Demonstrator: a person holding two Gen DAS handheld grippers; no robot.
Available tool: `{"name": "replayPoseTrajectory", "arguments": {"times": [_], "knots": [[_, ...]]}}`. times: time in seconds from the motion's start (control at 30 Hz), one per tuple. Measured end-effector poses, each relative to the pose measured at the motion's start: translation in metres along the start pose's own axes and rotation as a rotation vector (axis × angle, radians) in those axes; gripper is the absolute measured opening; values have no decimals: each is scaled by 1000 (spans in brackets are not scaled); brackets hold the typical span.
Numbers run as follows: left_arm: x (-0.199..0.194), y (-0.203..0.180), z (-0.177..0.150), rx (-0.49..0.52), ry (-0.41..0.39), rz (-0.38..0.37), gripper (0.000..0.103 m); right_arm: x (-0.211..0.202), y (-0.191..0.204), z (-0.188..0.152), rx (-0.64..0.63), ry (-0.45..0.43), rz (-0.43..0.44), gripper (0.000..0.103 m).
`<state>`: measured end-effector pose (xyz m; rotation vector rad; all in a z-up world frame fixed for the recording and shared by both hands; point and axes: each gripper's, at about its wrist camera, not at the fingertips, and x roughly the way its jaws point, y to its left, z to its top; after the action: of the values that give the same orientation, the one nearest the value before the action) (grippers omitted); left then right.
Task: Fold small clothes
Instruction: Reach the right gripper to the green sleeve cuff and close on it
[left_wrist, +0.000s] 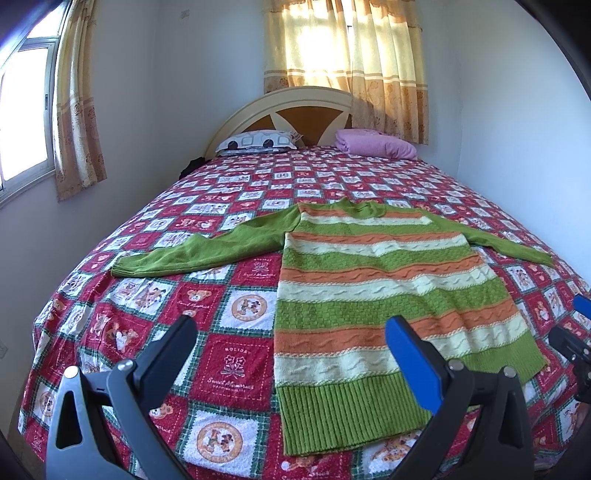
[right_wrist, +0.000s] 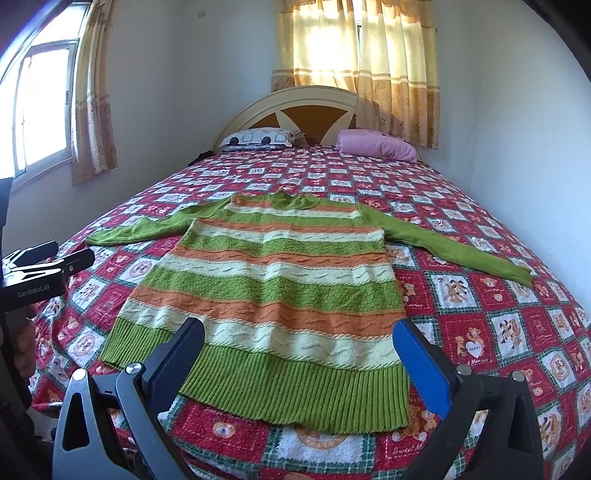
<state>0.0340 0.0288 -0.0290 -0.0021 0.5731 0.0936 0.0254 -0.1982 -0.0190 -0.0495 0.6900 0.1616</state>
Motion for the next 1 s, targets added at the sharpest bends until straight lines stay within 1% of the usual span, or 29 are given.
{"name": "replayPoseTrajectory", "arguments": {"times": [0.3,0.43,0.57,0.7,0.83,0.93,1.0], "knots": [[42,1,13,44,43,38,103,38,-50,12,104,49,-63,102],[65,-3,21,72,73,35,103,58,-76,17,145,77,-108,102],[86,-12,32,97,84,16,103,79,-107,23,199,105,-154,102],[108,-20,42,120,94,3,103,104,-144,27,269,141,-196,102],[134,-28,50,140,99,9,103,123,-178,29,328,187,-224,101],[155,-28,54,133,124,9,103,130,-212,33,382,203,-260,99],[169,-29,57,123,139,6,103,133,-242,36,426,208,-301,97]]}}
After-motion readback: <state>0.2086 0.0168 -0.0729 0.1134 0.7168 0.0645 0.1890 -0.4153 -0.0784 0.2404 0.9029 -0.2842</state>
